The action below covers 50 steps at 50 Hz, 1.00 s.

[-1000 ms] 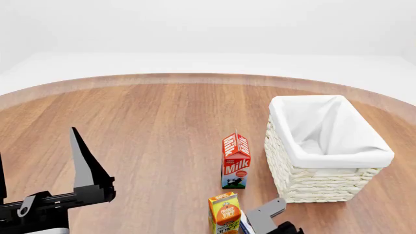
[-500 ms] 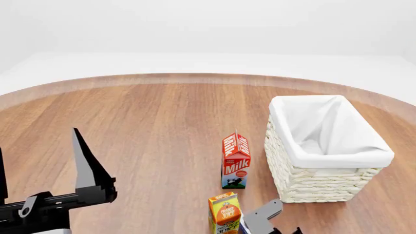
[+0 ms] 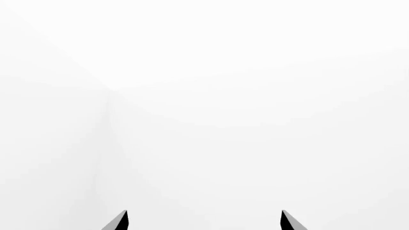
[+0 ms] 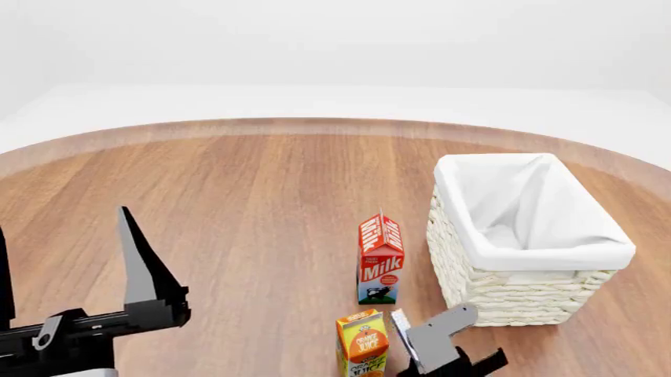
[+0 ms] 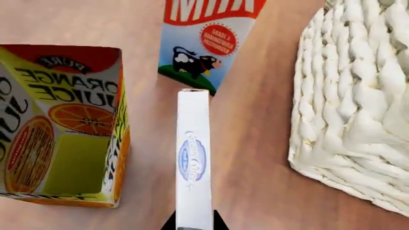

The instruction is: Pick up the cream cheese box and the butter, and put them in the basket.

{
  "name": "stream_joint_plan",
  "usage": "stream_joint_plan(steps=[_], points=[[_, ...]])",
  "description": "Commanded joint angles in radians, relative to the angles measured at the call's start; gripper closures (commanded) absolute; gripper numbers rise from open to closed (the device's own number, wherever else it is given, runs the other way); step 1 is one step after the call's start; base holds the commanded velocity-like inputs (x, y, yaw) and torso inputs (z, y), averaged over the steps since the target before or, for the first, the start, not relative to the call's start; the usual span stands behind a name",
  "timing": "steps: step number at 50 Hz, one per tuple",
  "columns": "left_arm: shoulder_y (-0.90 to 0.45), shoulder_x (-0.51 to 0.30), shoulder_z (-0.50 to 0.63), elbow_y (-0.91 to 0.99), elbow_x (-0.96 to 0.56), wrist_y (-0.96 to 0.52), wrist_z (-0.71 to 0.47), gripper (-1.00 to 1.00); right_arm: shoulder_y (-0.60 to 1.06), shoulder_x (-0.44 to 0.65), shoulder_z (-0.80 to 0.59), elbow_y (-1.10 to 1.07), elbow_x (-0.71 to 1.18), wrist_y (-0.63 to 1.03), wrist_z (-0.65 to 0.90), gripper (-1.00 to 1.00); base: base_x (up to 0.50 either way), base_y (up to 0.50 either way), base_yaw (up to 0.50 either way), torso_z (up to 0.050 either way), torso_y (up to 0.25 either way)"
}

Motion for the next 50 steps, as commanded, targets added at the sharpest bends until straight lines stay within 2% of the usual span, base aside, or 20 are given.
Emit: stream_joint_plan(steps=[1, 21, 32, 37, 50], points=[[0.000, -0.004, 0.002, 0.002, -0.002, 0.000, -0.002, -1.00, -0.016, 0.086, 0.106, -0.248, 0.072, 0.046, 0.150, 1.00, 0.00, 0.00, 0.00, 0.000, 0.000], [0.001, -0.010, -0.002, 0.002, -0.006, 0.007, -0.010, -1.00, -0.003, 0.206, 0.263, -0.517, 0.287, 0.091, 0.345, 1.00, 0.00, 0.00, 0.00, 0.000, 0.000], [0.006, -0.014, -0.003, 0.007, -0.003, 0.010, -0.014, -1.00, 0.128, 0.298, 0.384, -0.622, 0.452, 0.115, 0.492, 1.00, 0.00, 0.00, 0.00, 0.000, 0.001], [0.009, -0.016, -0.004, 0.009, -0.003, 0.012, -0.015, -1.00, 0.268, 0.349, 0.428, -0.650, 0.593, 0.135, 0.556, 1.00, 0.00, 0.00, 0.00, 0.000, 0.000], [0.007, -0.017, 0.003, 0.012, 0.000, 0.006, -0.018, -1.00, 0.424, 0.370, 0.447, -0.612, 0.730, 0.139, 0.548, 1.00, 0.00, 0.00, 0.00, 0.000, 0.001]])
